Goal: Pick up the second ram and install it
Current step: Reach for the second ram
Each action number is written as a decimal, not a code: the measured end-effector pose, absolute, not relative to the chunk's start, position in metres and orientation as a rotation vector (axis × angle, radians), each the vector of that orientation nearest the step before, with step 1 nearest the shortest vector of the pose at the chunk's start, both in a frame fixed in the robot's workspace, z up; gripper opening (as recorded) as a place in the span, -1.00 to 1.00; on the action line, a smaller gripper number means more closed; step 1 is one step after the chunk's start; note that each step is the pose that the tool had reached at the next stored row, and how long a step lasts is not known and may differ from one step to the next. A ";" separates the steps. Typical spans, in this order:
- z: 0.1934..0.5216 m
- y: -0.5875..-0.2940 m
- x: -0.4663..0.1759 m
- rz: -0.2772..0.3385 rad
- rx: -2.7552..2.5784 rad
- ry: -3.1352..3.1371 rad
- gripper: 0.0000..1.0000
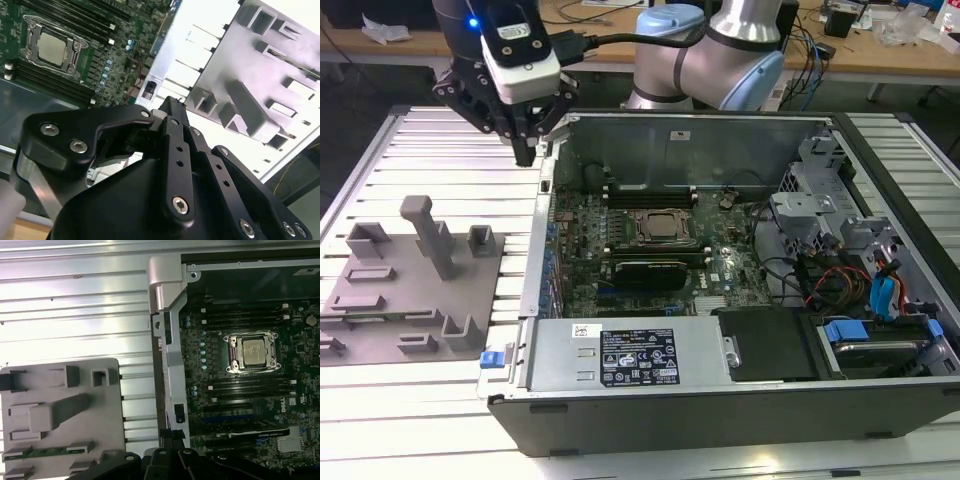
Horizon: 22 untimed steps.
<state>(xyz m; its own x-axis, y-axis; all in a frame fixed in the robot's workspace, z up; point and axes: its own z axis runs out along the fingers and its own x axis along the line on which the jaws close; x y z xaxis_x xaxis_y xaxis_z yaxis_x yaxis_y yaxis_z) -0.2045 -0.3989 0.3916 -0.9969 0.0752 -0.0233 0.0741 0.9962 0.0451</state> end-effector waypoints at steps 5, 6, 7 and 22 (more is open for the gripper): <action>0.391 -0.399 -0.224 0.069 0.116 3.114 -0.79; 0.391 -0.399 -0.229 0.069 0.117 3.114 -0.79; 0.390 -0.399 -0.232 0.069 0.117 3.114 -0.79; 0.388 -0.399 -0.281 0.069 0.117 3.114 -0.79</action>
